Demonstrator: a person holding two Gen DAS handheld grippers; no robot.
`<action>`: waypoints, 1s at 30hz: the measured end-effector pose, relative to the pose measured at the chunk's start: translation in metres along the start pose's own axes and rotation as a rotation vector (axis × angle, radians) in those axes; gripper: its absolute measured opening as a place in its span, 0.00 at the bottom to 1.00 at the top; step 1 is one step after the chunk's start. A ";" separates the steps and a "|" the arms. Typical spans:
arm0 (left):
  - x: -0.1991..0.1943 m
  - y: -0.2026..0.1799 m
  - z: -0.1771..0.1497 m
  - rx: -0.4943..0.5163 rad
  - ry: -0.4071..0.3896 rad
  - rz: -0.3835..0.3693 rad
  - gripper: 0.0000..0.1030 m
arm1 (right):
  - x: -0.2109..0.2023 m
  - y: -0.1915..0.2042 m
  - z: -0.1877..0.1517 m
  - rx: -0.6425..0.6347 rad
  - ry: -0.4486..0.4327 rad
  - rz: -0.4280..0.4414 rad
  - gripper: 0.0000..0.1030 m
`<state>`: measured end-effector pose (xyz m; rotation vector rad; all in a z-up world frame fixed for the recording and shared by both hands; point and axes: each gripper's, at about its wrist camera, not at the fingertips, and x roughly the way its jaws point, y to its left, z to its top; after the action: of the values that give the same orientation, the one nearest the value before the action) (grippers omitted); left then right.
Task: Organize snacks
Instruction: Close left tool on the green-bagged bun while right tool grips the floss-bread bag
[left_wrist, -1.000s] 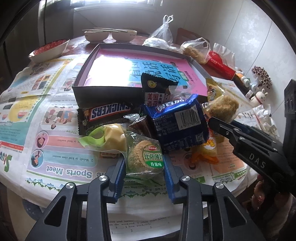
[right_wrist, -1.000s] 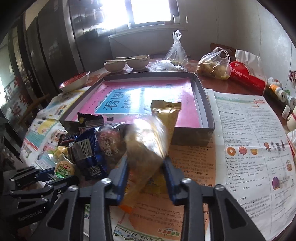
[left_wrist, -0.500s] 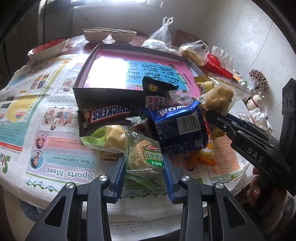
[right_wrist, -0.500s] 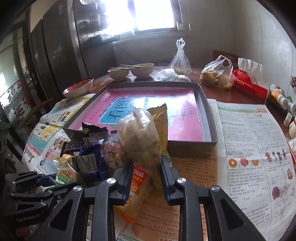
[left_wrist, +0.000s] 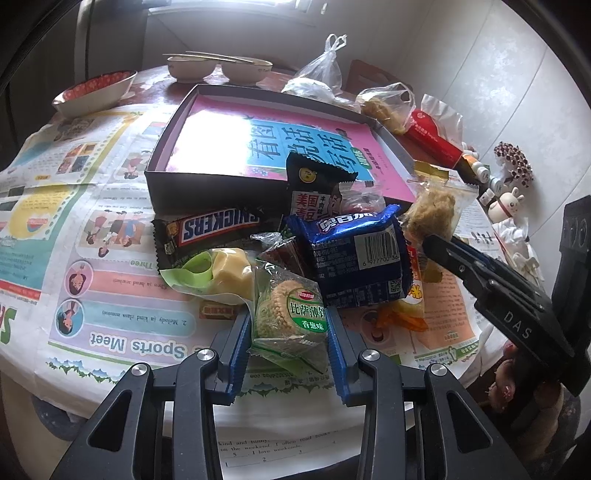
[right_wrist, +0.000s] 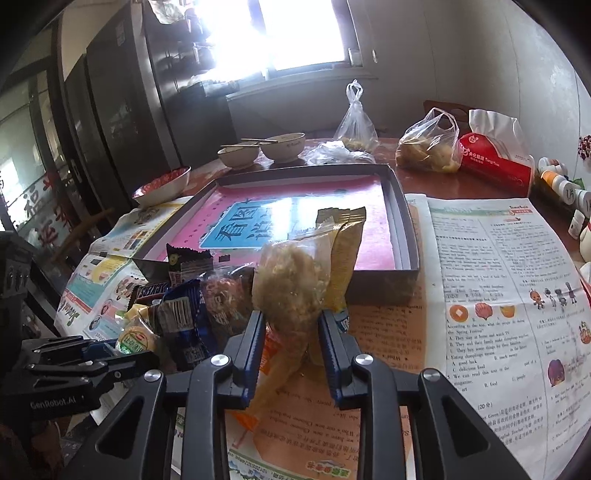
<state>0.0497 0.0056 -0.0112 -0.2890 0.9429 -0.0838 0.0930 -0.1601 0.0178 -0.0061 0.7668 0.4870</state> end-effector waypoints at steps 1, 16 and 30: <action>0.000 0.000 0.000 0.000 0.001 -0.001 0.38 | 0.001 0.001 0.001 -0.005 0.001 0.001 0.29; 0.007 -0.004 0.000 0.000 0.018 0.004 0.39 | 0.019 0.006 0.023 0.063 -0.002 0.067 0.45; -0.005 0.001 -0.004 -0.012 -0.004 -0.039 0.35 | -0.013 -0.017 0.013 0.131 -0.042 0.055 0.30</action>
<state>0.0433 0.0065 -0.0104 -0.3188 0.9344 -0.1129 0.1006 -0.1780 0.0330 0.1471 0.7579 0.4866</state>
